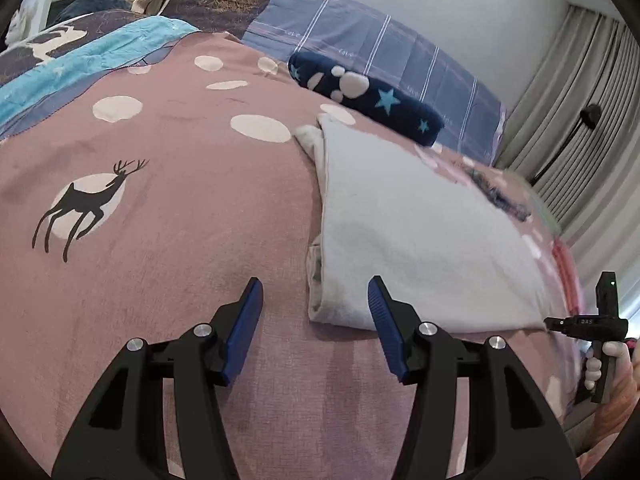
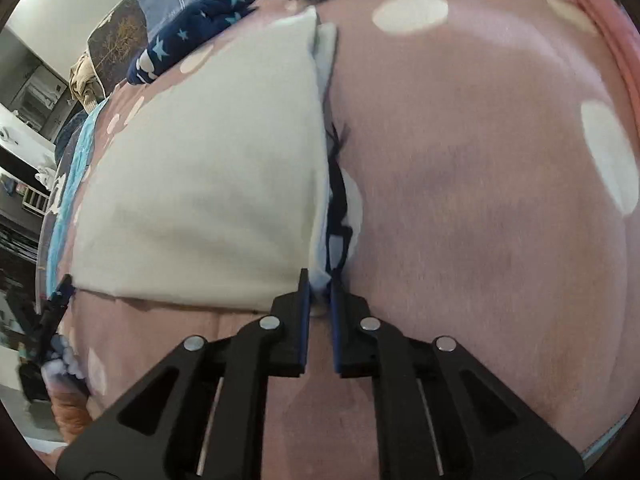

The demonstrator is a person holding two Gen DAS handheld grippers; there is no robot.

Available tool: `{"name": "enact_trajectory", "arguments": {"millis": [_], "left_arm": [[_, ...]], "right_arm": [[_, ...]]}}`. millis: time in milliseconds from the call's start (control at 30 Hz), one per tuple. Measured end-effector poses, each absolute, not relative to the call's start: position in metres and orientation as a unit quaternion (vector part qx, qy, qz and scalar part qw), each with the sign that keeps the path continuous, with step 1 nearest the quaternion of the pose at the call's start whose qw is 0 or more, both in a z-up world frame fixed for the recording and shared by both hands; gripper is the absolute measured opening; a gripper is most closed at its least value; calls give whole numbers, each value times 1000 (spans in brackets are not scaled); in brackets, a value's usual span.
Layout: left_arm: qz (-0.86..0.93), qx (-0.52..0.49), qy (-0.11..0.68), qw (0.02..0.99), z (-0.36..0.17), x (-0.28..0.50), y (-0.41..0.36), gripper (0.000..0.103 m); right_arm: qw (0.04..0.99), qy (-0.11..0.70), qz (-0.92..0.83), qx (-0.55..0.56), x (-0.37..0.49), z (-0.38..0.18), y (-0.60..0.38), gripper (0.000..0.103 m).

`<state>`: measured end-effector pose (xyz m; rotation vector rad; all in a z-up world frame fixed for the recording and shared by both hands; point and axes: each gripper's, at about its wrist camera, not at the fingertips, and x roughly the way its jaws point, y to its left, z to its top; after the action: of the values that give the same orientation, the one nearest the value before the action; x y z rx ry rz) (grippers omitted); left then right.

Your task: Fold small clothes

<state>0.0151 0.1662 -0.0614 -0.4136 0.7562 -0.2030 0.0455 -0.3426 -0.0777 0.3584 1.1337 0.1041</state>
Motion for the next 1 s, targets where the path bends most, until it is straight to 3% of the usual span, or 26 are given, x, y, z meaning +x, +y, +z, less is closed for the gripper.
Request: {"name": "enact_trajectory", "arguments": {"millis": [33,133,233,300,567,733,900,933,967,1000], "left_arm": [[-104,-202,364,903,-61,14,167,55],[-126,-200,362,902,-59,15,165,55],[-139,-195,373,896,-64,22,159,44],[-143,-195,380,893,-67,27,156,35],[-147,-182,378,896,-67,24,151,35],[-157,-210,380,887,-71,26,159,38],[-166,-224,384,880,-71,36,163,43],[-167,-224,384,880,-71,40,162,43],[-168,-226,385,879,-72,43,162,42],[-171,-225,384,879,-71,47,160,19]], "right_arm": [[831,531,27,164,47,-69,-341,25],[873,474,-60,97,47,-29,-330,30],[905,421,-24,53,56,8,-295,40],[905,421,57,30,74,20,-250,40],[849,431,289,-102,155,22,-28,40],[810,453,331,-174,195,1,80,49],[800,464,277,-260,225,-40,143,49],[795,468,264,-282,229,-51,152,39],[792,467,259,-297,231,-59,151,19],[789,462,250,-318,232,-66,155,3]]}}
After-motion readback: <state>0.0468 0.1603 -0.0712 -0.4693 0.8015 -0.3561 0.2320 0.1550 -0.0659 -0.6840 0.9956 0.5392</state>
